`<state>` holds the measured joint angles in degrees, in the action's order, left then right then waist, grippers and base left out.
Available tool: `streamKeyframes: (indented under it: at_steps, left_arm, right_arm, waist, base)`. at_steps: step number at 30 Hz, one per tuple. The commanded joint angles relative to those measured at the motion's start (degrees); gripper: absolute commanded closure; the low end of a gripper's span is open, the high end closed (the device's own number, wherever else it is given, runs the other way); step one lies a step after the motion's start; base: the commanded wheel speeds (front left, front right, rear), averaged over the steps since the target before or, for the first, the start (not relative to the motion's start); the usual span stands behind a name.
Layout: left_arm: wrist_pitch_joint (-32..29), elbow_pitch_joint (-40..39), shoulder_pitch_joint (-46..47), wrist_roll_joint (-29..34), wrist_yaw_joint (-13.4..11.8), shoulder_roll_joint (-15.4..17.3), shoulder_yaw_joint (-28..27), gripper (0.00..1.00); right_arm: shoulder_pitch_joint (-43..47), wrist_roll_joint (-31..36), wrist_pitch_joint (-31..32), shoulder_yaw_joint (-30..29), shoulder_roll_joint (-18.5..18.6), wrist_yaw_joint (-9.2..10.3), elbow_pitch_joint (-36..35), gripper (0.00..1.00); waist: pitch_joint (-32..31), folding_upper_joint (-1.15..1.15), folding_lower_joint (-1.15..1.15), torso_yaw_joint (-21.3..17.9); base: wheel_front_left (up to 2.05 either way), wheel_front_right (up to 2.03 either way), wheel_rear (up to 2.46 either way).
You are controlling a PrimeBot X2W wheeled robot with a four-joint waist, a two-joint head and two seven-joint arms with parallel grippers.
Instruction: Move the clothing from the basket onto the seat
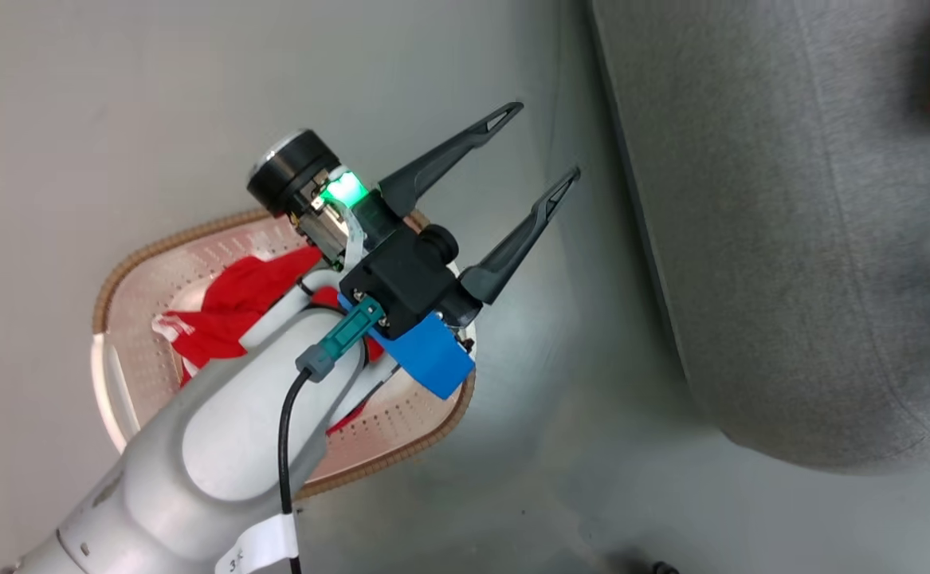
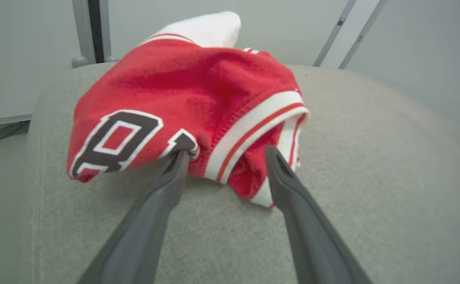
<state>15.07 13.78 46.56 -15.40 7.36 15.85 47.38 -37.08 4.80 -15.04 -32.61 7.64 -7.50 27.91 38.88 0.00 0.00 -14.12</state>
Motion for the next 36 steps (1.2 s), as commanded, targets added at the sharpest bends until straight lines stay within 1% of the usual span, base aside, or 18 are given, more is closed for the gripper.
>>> streamKeyframes:
  at_steps: [1, 5, 8, 12, 15, 19, 23, 29, 31, 36]
  left_arm:
    - [0.16, -0.26, -1.29, -0.17, -0.21, -0.26, -0.78, 0.0]
    - [0.16, -0.26, -5.13, -0.42, -0.18, -1.26, -3.67, 0.0]
    - [0.16, -0.34, -8.35, -0.57, -0.34, -1.79, -6.58, 0.0]
    - [0.16, -0.29, -13.03, -0.57, -0.99, -2.85, -11.71, 0.0]
    - [0.16, -0.65, -16.16, -0.18, -1.66, -3.52, -16.18, 0.0]
    - [0.16, -0.67, -19.8, 0.65, -2.02, -4.36, -21.65, 0.0]
    - [0.16, -0.75, -23.52, 1.51, -2.34, -5.21, -27.21, 0.0]
    - [0.16, -0.87, -29.0, 2.68, -1.97, -6.84, -34.43, 0.0]
    - [0.16, -0.9, -29.86, 2.99, -1.87, -7.13, -35.46, 0.0]
    - [0.16, -0.68, -34.16, 4.85, -1.31, -8.9, -40.04, 0.0]
  right_arm:
    - [2.48, -0.98, -0.21, 0.5, 0.7, 0.01, -1.43, 0.0]
    - [9.16, -3.38, -0.21, 4.39, 1.44, 0.01, -5.67, 0.0]
    - [12.09, -5.29, -0.22, 7.97, 1.3, 0.01, -9.1, 0.0]
    - [15.7, -6.92, -0.21, 13.45, 1.44, 0.01, -12.95, 0.0]
    - [17.4, -8.36, -0.21, 17.13, 1.83, 0.01, -15.33, 0.0]
    - [19.22, -10.05, -0.21, 21.44, 1.49, 0.01, -17.9, 0.0]
    - [20.9, -10.9, -0.21, 25.68, 0.62, 0.01, -19.25, 0.0]
    - [22.81, -11.26, -0.21, 30.29, -0.68, 0.01, -19.78, 0.0]
    - [23.02, -11.31, -0.21, 30.9, -0.91, 0.01, -19.69, 0.0]
    - [24.72, -10.84, -0.21, 33.35, -1.84, 0.01, -18.72, 0.0]
  waist:
    - [-4.03, 0.0, 0.0, 0.21]
    - [-9.14, 0.0, 0.0, 0.43]
    - [-12.88, 0.0, 0.0, 0.64]
    - [-17.53, 0.0, 0.0, 1.54]
    - [-20.26, 0.0, 0.0, 2.49]
    - [-23.51, 0.0, 0.0, 4.02]
    - [-26.52, 0.0, 0.0, 5.65]
    - [-30.38, 0.0, 0.0, 7.83]
    - [-30.98, 0.0, 0.0, 8.24]
    - [-33.94, 0.0, 0.0, 10.18]
  base:
    - [0.0, 0.0, 0.0]
    - [0.0, 0.0, 0.0]
    - [0.0, 0.0, 0.0]
    - [0.0, 0.0, 0.0]
    - [0.0, 0.0, 0.0]
    - [0.0, 0.0, 0.0]
    - [0.0, 0.0, 0.0]
    - [0.0, 0.0, 0.0]
    - [0.0, 0.0, 0.0]
    - [0.0, 0.0, 0.0]
